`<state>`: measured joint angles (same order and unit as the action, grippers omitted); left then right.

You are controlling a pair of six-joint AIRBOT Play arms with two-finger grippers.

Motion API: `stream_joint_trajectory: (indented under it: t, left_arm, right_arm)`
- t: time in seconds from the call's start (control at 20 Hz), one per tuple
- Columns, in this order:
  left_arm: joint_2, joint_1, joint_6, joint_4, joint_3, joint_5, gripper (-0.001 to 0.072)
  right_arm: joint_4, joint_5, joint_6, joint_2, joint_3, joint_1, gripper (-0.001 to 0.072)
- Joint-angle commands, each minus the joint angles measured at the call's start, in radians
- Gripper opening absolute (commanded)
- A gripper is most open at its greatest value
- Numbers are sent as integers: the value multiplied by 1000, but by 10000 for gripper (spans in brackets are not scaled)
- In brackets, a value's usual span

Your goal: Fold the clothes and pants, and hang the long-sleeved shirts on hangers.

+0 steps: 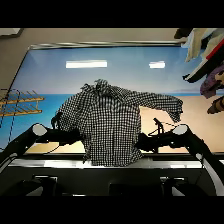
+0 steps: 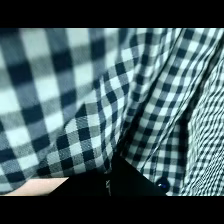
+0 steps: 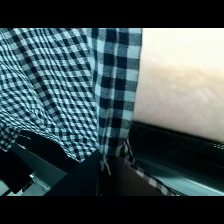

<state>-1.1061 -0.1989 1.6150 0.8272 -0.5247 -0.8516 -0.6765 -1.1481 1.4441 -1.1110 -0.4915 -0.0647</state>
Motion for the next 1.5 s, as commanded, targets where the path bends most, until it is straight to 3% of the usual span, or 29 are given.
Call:
stream_joint_trajectory:
  t: [0.0, 0.15, 0.4, 0.7, 1.1, 1.3, 1.45]
  left_arm:
    - [-8, 12, 7, -16, -48, 33, 21]
    - [-8, 72, -23, -11, -248, -25, 19]
    - [-8, 139, -18, 19, -806, -101, 19]
    - [64, 176, 18, 22, -1304, -188, 20]
    - [349, 179, 147, 22, -1350, -187, 21]
    - [345, 179, 243, 22, -1346, -208, 21]
    - [256, 179, 277, 21, -1344, -323, 21]
  right_arm:
    - [92, 16, -54, 19, -37, -1, 28]
    - [56, 34, -51, 24, -259, 0, 27]
    - [-153, 154, 71, 24, -909, 0, 27]
    - [-436, 53, 218, 64, -1615, 0, 27]
    - [-540, 48, 386, 374, -1654, 0, 27]
    - [-563, 41, 404, 327, -1654, 0, 28]
    - [-571, 2, 427, 221, -1644, 0, 28]
